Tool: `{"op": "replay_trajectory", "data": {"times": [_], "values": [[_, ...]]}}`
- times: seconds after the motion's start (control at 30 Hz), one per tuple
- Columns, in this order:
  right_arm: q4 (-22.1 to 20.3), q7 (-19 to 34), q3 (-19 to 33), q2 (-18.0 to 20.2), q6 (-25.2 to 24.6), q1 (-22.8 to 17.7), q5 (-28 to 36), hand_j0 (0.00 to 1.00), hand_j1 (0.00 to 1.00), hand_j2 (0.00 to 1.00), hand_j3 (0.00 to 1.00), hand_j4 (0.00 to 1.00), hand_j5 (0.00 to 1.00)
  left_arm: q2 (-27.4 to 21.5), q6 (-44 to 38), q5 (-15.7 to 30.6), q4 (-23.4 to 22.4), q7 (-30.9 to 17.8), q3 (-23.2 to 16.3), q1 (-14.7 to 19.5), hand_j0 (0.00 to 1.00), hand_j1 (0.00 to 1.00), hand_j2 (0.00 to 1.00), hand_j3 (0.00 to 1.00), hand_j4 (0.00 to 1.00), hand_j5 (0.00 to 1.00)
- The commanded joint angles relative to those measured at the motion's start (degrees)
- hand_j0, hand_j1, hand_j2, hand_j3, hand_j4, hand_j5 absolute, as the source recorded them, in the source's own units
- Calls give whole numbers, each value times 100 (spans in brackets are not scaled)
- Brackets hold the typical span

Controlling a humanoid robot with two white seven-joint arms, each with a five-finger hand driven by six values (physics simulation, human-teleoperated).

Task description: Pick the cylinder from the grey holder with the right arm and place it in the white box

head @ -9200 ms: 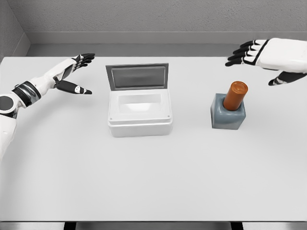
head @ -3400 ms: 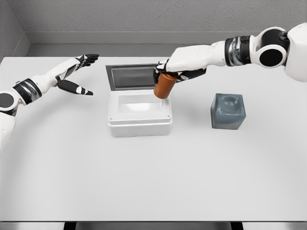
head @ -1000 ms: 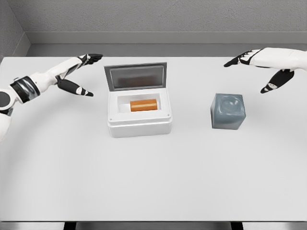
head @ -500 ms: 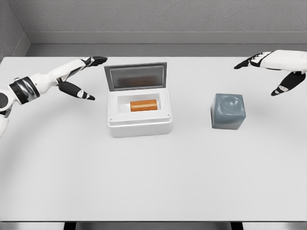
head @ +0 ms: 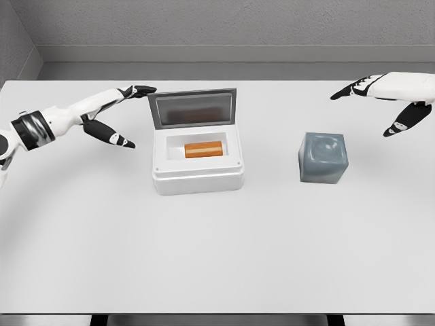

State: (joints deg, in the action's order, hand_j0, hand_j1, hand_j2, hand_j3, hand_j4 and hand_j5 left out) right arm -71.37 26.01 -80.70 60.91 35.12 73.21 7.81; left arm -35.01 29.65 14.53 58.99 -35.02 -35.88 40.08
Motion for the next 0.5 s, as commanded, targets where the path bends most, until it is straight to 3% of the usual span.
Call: {"op": "replay_trajectory", "data": {"times": [0.0,0.47], "values": [[0,1,11,-9,-12,0,36,100,100,100,100,100,100,-94,-12,58,157,2,-15,0,100,100,100,100,100,100],[0,1,20,-18,-12,-18,36,100,100,100,100,100,100,-278,-12,67,359,2,-85,-18,100,100,100,100,100,100]]}}
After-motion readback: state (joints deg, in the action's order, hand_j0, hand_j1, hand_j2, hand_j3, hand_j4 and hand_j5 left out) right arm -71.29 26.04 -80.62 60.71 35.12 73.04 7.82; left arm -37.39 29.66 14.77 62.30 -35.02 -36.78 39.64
